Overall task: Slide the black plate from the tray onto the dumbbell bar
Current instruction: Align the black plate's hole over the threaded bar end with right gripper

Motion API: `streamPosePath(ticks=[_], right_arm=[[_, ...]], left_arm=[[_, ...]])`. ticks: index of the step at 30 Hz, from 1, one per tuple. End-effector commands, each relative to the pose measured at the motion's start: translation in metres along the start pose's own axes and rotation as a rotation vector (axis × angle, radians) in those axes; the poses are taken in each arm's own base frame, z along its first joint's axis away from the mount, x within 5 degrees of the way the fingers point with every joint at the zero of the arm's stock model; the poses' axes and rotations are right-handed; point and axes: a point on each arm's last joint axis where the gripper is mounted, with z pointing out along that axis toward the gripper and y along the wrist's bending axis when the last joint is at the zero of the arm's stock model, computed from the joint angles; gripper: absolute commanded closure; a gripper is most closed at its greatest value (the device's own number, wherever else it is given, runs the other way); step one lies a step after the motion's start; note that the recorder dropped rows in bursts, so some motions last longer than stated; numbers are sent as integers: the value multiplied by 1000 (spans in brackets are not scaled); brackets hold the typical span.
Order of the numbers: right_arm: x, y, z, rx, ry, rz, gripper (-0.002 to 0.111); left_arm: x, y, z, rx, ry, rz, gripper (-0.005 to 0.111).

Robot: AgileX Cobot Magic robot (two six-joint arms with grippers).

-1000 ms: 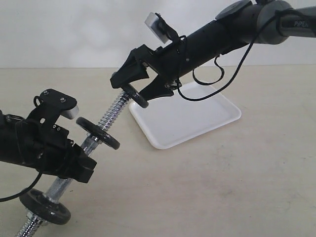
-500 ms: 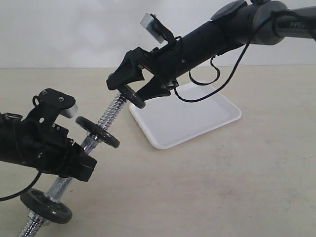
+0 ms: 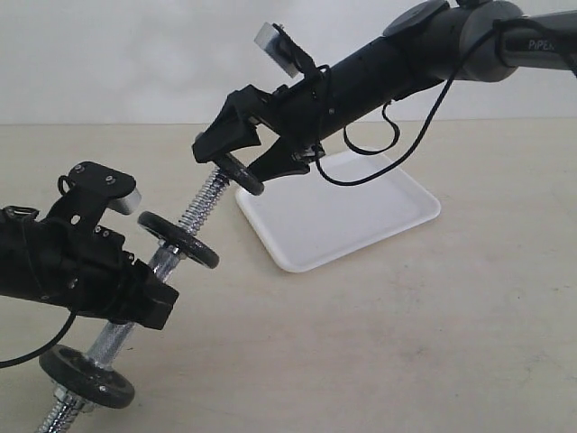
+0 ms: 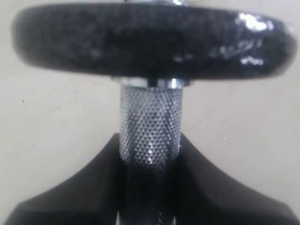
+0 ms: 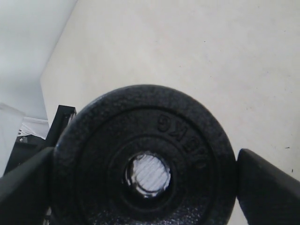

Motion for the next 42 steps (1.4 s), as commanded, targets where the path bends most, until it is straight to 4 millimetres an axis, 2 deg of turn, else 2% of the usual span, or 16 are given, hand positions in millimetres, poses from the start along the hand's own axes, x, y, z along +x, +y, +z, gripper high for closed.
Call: streamPosePath(ticks=[1, 14, 27, 36, 42], right_arm=[[-1, 25, 4, -107, 20, 1, 108], [0, 25, 3, -91, 34, 39, 108], [1, 23, 3, -67, 53, 24, 108], [-18, 34, -11, -39, 12, -7, 108], [-19, 34, -12, -31, 14, -1, 108]], left_arm=[[-22, 0, -14, -34, -112, 3, 103], [-24, 7, -15, -114, -132, 12, 103], [-23, 4, -15, -87, -124, 13, 103], [-23, 4, -15, -82, -123, 13, 103], [-23, 4, -15, -79, -122, 13, 103]])
